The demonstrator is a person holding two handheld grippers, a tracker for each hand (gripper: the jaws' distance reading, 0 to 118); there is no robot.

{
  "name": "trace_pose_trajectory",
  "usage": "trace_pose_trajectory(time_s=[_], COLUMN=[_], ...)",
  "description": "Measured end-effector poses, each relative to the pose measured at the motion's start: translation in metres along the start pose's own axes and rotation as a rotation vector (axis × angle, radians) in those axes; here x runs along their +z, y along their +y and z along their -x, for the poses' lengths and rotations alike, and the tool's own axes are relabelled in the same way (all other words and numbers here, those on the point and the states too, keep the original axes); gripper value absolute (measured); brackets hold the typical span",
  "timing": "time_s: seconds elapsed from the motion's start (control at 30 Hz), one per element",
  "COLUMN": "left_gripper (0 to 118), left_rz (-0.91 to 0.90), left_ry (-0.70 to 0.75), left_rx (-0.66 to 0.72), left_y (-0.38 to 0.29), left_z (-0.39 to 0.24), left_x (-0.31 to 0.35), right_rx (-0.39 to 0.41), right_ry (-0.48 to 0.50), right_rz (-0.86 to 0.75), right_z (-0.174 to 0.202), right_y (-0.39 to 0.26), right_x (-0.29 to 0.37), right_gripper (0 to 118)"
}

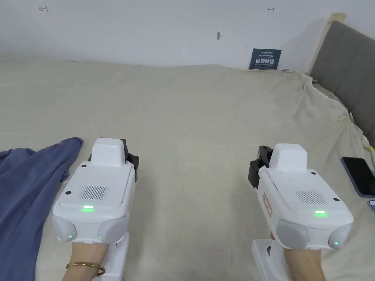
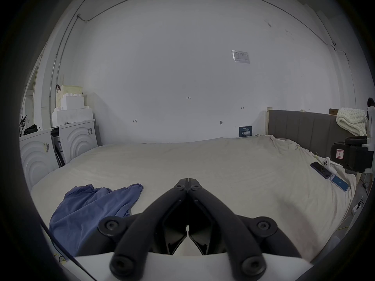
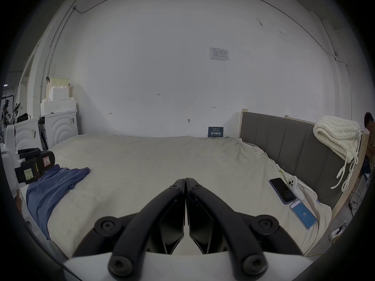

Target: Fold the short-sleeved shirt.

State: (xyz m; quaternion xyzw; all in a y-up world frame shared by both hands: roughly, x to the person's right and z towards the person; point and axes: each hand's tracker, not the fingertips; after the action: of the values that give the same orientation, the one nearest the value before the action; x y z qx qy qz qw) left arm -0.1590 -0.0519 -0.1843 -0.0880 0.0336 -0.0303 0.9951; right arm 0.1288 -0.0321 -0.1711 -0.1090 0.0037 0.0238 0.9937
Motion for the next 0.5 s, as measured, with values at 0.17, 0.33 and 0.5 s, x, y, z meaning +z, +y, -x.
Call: trace_pose_trajectory(time_s=[0.17, 0.33, 0.5], left_gripper=[0, 0, 0], left_rz=[-0.004, -0.006, -0.007], left_ry=[-0.002, -0.005, -0.011], left_rx=[-0.001, -0.001, -0.005], left_y=[0.0013, 0.003, 0.004], left_z=[0.001, 0.0006, -0.0014], left_x=[0.0002, 0.0009, 0.0017], right_rx=[-0.006, -0.001, -0.005], right_ry=[0.002, 0.006, 0.006], right_rz=[0.001, -0.003, -0.006], right_z=[0.0, 0.0008, 0.0], right_y=[0.0006, 0.0013, 0.0021], right_x=[0.0001, 0.0014, 0.0025], right_gripper=[0, 0, 0])
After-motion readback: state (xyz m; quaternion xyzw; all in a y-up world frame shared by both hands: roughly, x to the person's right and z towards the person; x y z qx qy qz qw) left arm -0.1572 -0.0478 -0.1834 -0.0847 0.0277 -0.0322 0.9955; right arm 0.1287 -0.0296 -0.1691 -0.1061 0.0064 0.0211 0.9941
